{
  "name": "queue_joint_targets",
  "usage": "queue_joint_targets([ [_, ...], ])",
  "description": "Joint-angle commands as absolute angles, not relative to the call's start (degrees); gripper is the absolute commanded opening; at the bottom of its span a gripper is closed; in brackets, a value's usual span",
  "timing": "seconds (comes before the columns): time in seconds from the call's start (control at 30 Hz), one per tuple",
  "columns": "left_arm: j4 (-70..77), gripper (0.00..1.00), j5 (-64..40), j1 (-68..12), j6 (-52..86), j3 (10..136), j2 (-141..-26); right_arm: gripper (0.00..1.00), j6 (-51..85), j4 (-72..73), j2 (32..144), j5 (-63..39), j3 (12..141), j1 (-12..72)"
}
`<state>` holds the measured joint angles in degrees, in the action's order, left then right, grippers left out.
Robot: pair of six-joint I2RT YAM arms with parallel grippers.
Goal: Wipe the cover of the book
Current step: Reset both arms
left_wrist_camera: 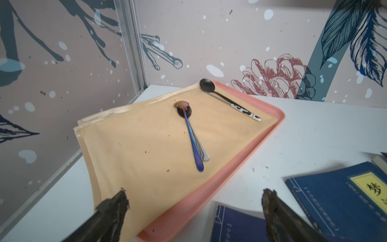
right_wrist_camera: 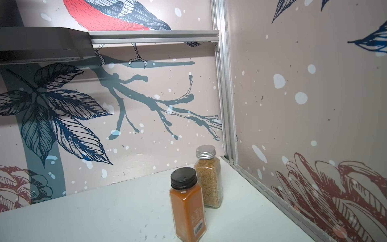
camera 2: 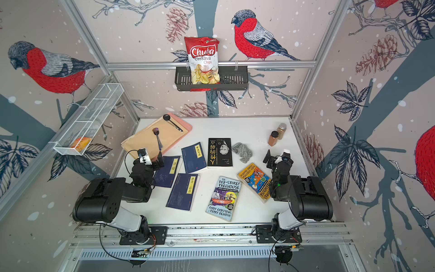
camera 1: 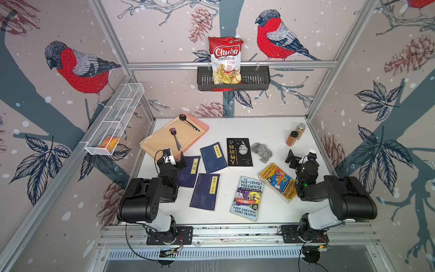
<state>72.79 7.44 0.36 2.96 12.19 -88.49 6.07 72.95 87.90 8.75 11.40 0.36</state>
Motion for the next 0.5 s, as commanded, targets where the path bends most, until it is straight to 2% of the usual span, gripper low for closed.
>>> queue_joint_targets([
  [0.0, 74.13, 0.98, 4.69, 0.26, 1.22, 13.08, -88.54, 1.00, 4.48, 76.02, 88.11, 7.70, 11.43, 0.44],
  [0.47, 75.32, 0.98, 4.52, 0.17, 0.97, 12.79, -88.77, 1.00, 4.15, 76.21, 87.93, 8.58, 11.25, 0.86],
])
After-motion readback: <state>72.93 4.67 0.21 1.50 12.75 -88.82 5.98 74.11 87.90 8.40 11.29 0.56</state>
